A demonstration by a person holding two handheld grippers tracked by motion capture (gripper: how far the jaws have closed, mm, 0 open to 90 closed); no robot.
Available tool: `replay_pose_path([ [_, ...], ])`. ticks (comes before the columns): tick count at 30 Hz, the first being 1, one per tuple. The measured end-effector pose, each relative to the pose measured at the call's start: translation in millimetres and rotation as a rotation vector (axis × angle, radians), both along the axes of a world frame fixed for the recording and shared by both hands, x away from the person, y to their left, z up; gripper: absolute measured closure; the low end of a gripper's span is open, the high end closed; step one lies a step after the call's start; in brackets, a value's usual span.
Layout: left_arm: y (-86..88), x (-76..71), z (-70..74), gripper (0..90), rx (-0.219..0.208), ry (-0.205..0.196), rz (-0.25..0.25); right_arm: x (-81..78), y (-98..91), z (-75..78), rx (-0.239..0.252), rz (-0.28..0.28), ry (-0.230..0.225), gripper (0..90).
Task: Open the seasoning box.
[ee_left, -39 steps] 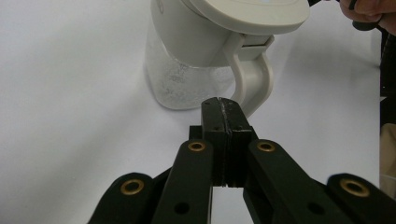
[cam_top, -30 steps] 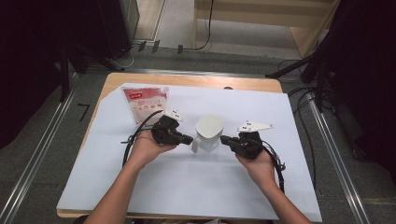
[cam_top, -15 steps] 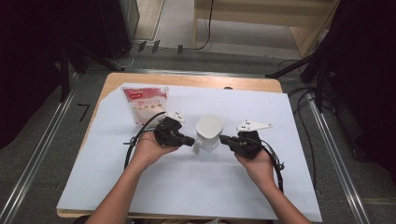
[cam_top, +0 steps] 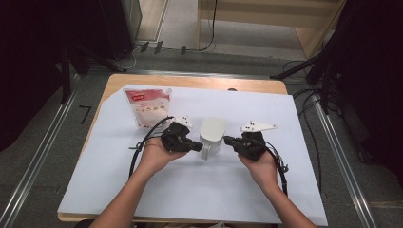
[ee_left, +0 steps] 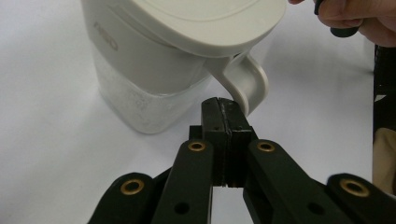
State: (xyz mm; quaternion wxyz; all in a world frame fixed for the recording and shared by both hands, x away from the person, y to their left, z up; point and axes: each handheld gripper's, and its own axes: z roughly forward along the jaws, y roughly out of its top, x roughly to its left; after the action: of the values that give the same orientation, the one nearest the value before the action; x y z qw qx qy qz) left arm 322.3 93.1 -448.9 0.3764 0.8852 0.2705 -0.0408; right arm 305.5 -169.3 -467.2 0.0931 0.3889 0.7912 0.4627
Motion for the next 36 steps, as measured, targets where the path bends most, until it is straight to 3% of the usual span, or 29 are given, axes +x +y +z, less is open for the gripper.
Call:
replay_pose_path([
  [2, -2.9, -1.9, -1.1, 90.0, -0.015, 0.008, -0.004, 1.6, 0.2, 0.3, -0.001, -0.004, 0.006, 90.0],
  [16, -23.4, -12.2, -1.7, 90.0, 0.002, -0.013, -0.002, 10.4, 5.1, 1.0, -0.005, -0.023, 0.01, 90.0],
  [26, -36.7, -16.9, -3.1, 90.0, -0.019, -0.018, 0.001, 11.2, 5.9, 1.0, -0.005, -0.024, 0.017, 90.0],
  [30, -31.4, -16.2, -0.9, 85.9, -0.043, -0.002, 0.001, 10.6, 3.2, 2.6, -0.009, -0.013, 0.007, 90.0],
  [36, -20.5, -18.7, 8.1, 78.1, -0.011, -0.009, -0.009, 6.2, -2.2, 8.8, 0.007, -0.008, 0.017, 90.0],
])
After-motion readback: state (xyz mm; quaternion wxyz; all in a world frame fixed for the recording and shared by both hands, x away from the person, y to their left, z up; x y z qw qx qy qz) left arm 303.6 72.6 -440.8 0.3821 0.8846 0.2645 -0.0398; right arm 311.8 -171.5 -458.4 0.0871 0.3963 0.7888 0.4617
